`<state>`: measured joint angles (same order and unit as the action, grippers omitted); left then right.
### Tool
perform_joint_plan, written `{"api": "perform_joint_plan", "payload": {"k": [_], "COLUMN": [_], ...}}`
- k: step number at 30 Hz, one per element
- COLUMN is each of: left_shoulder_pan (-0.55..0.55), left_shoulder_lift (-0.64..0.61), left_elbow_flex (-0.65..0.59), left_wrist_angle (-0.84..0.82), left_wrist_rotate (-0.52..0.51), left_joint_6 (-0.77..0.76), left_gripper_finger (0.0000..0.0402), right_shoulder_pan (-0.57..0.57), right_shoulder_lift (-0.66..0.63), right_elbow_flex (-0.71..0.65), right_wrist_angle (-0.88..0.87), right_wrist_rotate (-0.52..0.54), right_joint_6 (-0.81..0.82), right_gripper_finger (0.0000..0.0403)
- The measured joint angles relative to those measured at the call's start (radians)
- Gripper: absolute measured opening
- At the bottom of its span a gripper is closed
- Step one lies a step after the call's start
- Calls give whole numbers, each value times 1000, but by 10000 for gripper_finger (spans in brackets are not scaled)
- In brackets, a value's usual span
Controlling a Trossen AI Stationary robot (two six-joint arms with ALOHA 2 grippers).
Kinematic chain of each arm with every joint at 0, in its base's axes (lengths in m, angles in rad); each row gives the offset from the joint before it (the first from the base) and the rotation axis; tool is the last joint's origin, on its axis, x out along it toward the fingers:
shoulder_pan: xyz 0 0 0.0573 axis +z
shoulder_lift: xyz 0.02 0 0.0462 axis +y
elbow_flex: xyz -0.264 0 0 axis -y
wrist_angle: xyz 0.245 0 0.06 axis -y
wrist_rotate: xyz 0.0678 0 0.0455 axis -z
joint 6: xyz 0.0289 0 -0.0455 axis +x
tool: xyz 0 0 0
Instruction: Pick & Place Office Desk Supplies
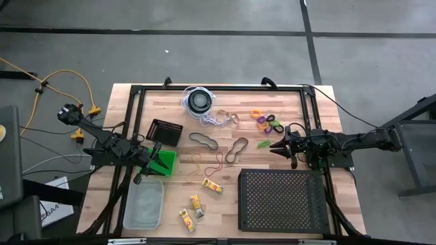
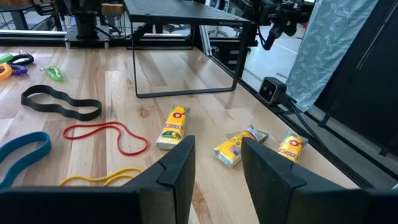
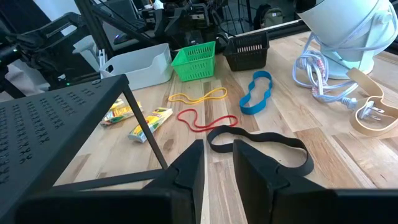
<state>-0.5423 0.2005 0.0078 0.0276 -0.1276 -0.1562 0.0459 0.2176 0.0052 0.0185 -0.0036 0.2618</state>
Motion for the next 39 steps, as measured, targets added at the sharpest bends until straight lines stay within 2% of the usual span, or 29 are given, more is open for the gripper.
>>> {"api": "perform_joint_plan", "payload": {"k": [25,36,39], "left_shoulder_pan": [0,0,0], "left_shoulder_lift": [0,0,2], "left_elbow_flex": [0,1,16], "left_wrist_angle": [6,60,53], "left_wrist_rotate": [-1,-27,-68], "left_joint_6": [0,-17,-40], "left_gripper_finger": [126,126,126], "right_shoulder_pan": [0,0,0], "right_shoulder_lift": [0,0,0], "right_elbow_flex": [0,0,0], "right_wrist_angle": [0,0,0], "right_wrist_rotate": [0,0,0], "right_joint_6": [0,0,0], "right_gripper_finger": [73,73,73]}}
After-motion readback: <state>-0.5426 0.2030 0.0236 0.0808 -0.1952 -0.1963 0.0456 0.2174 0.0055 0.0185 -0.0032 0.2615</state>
